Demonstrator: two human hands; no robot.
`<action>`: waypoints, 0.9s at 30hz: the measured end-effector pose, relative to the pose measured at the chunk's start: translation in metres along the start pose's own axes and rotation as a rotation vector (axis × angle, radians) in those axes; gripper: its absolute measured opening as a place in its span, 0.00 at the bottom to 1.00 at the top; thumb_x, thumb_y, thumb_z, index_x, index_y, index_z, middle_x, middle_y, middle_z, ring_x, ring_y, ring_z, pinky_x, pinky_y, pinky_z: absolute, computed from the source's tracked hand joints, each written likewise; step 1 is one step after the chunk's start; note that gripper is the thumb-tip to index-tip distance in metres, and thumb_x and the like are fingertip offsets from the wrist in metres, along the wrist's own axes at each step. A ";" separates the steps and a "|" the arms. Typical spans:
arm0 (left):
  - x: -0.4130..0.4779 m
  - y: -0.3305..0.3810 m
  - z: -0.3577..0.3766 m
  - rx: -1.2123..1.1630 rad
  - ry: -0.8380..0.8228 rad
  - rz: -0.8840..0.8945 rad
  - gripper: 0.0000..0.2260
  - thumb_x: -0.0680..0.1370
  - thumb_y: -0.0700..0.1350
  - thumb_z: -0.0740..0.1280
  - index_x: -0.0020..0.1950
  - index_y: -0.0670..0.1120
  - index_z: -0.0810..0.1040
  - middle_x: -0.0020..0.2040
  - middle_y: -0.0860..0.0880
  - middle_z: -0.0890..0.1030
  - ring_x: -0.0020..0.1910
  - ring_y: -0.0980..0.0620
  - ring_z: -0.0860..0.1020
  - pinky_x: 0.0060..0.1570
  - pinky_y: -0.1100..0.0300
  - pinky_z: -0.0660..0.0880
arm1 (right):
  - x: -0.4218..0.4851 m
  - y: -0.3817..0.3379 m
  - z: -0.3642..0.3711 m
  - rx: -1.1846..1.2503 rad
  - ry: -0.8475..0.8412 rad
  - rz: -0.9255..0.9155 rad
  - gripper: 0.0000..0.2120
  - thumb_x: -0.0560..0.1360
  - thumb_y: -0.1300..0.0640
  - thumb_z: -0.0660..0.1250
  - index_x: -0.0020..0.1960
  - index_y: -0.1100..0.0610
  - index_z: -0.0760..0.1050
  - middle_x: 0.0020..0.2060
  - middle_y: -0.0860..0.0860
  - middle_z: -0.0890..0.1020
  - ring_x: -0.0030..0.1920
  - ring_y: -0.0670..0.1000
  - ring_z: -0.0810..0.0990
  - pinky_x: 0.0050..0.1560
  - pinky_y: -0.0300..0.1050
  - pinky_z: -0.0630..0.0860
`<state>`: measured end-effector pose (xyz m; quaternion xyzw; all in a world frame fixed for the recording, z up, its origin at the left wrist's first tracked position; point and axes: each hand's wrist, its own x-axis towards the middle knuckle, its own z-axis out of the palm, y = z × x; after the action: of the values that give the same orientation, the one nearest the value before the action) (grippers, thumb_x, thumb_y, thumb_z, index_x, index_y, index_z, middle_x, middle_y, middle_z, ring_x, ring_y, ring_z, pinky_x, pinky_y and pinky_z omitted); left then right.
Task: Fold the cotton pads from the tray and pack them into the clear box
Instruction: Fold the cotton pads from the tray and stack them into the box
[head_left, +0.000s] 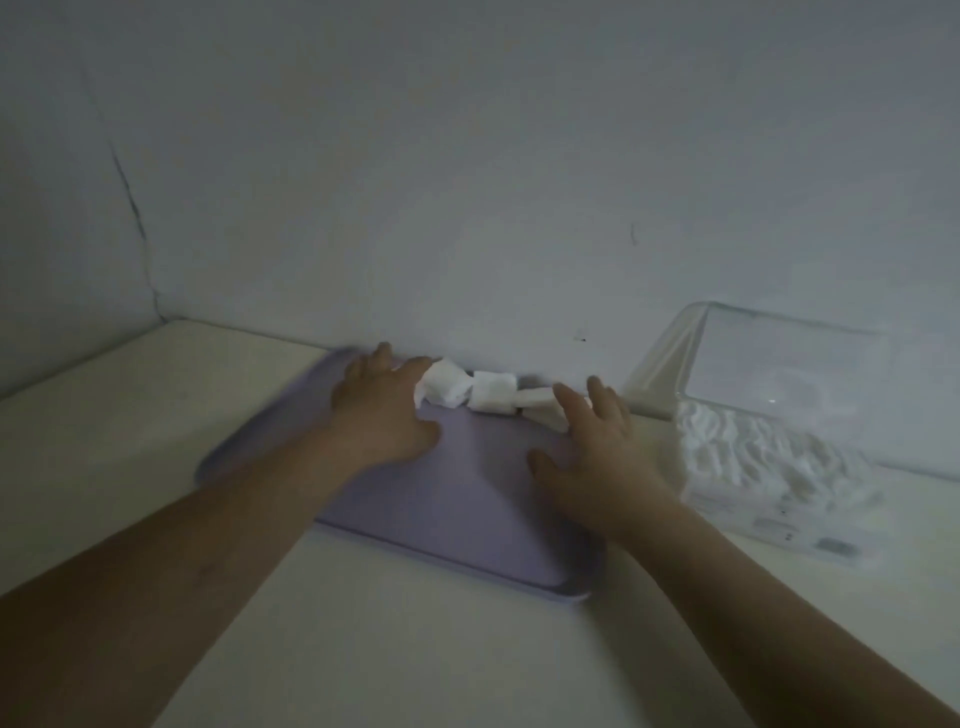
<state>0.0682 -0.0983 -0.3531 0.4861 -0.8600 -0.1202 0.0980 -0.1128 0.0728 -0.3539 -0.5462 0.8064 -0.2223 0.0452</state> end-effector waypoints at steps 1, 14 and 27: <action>0.006 -0.004 0.000 0.015 -0.045 -0.026 0.42 0.72 0.58 0.74 0.82 0.61 0.56 0.84 0.44 0.49 0.82 0.39 0.51 0.78 0.44 0.59 | 0.014 -0.003 0.004 -0.034 -0.029 0.026 0.40 0.78 0.43 0.68 0.83 0.48 0.52 0.84 0.57 0.48 0.83 0.60 0.45 0.81 0.55 0.49; 0.008 0.011 0.013 -0.007 -0.168 0.213 0.28 0.81 0.51 0.60 0.80 0.63 0.59 0.83 0.54 0.57 0.80 0.43 0.57 0.77 0.39 0.59 | 0.051 -0.013 0.035 -0.150 -0.199 0.001 0.25 0.80 0.43 0.59 0.76 0.44 0.63 0.79 0.48 0.64 0.79 0.58 0.60 0.77 0.65 0.57; -0.074 0.042 0.017 -0.123 -0.072 0.401 0.36 0.66 0.53 0.62 0.76 0.54 0.71 0.76 0.52 0.72 0.80 0.44 0.63 0.77 0.43 0.59 | -0.024 0.004 0.007 0.182 -0.022 -0.125 0.18 0.73 0.50 0.71 0.62 0.50 0.84 0.50 0.47 0.88 0.49 0.47 0.85 0.52 0.35 0.75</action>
<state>0.0664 -0.0121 -0.3608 0.2938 -0.9335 -0.1681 0.1184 -0.1040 0.0938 -0.3658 -0.5914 0.7467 -0.2910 0.0896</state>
